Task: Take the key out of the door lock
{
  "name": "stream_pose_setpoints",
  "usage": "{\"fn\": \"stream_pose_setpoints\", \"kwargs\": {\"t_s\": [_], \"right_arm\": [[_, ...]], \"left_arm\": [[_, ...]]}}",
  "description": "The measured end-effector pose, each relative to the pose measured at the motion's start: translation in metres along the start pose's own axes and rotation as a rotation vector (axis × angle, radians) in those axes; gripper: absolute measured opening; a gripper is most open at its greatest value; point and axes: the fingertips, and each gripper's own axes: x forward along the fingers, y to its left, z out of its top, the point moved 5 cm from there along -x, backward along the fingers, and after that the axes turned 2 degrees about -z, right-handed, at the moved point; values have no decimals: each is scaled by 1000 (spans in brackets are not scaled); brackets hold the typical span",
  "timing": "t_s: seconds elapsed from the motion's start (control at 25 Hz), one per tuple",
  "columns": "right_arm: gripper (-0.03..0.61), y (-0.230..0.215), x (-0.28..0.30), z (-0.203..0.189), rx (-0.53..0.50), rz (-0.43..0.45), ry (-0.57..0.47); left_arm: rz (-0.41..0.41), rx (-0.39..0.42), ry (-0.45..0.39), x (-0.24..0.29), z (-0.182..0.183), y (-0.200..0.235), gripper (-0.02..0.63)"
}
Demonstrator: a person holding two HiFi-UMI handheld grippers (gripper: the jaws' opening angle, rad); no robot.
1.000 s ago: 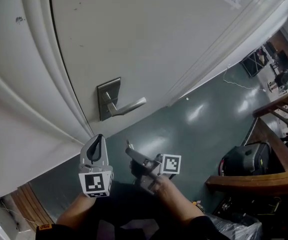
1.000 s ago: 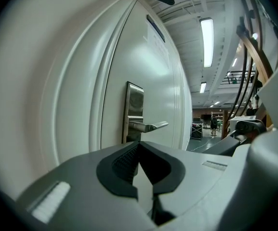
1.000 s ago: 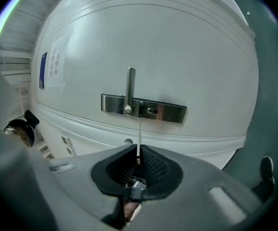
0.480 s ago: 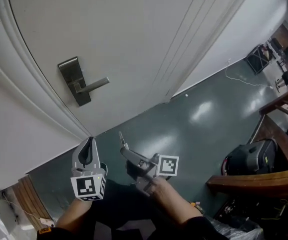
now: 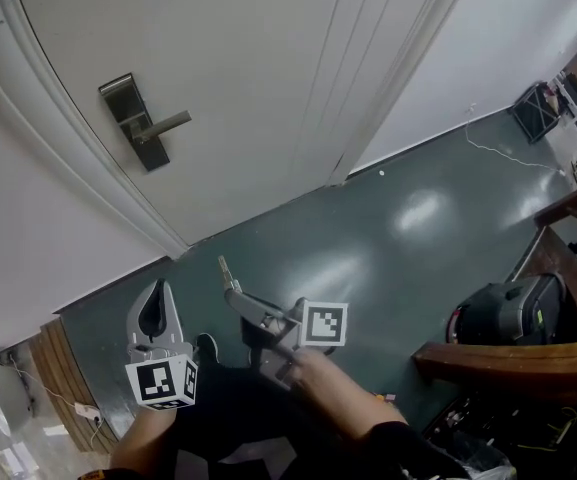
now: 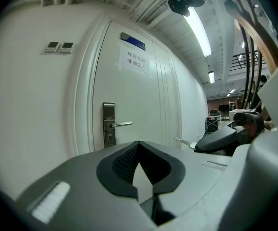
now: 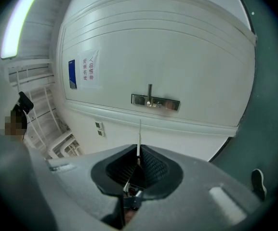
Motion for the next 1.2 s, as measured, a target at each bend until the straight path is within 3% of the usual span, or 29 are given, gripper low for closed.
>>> {"fn": "stream_pose_setpoints", "kwargs": {"t_s": [0.48, 0.8, 1.2], "right_arm": [[14, 15, 9, -77, 23, -41, 58], [14, 9, 11, -132, 38, -93, 52], [14, 16, 20, -152, -4, -99, -8]], "left_arm": [[38, -56, 17, -64, -25, 24, 18], [-15, -76, 61, -93, -45, 44, 18], [-106, -63, 42, -100, -45, 46, 18]]}}
